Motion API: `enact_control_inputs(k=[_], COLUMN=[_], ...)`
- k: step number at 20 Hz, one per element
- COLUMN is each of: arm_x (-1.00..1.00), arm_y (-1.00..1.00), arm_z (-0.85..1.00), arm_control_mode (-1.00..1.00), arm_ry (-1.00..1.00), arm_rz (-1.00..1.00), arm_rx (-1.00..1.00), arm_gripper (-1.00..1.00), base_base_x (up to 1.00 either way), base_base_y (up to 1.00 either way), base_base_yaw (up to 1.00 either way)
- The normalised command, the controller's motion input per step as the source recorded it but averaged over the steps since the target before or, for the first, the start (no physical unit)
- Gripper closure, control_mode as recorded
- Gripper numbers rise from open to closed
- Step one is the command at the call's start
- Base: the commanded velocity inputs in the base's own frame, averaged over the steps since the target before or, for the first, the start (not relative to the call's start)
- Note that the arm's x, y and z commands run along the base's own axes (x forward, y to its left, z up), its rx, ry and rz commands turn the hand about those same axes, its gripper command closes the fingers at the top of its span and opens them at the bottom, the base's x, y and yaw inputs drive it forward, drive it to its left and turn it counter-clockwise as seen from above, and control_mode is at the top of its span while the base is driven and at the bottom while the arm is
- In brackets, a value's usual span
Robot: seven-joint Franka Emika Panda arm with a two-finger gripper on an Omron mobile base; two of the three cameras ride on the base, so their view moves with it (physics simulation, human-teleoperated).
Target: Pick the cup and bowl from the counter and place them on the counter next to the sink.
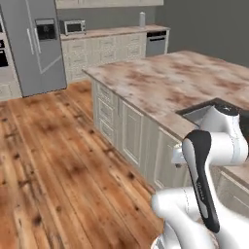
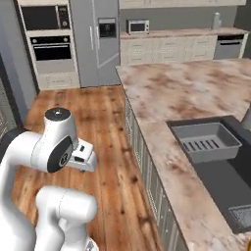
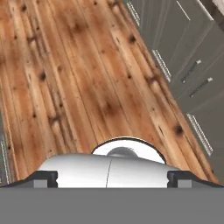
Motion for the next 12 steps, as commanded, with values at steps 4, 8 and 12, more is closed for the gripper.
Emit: enact_control_inputs(k=[4,8,12], arm_x=[0.0,0.0,0.0], arm_y=[0.0,0.0,0.0], arm_z=[0.0,0.0,0.0], arm_control_mode=[1.0,1.0,1.0], arm_ry=[0.0,0.0,0.0], arm_rz=[0.0,0.0,0.0], arm_rx=[0.0,0.0,0.0], arm_gripper=[-1.0,-1.0,-1.0], base_base_x=[-0.27,-0.11,-0.07], base_base_y=[-0.09,0.0,0.0], base_base_yaw=[0.99,1.0,1.0])
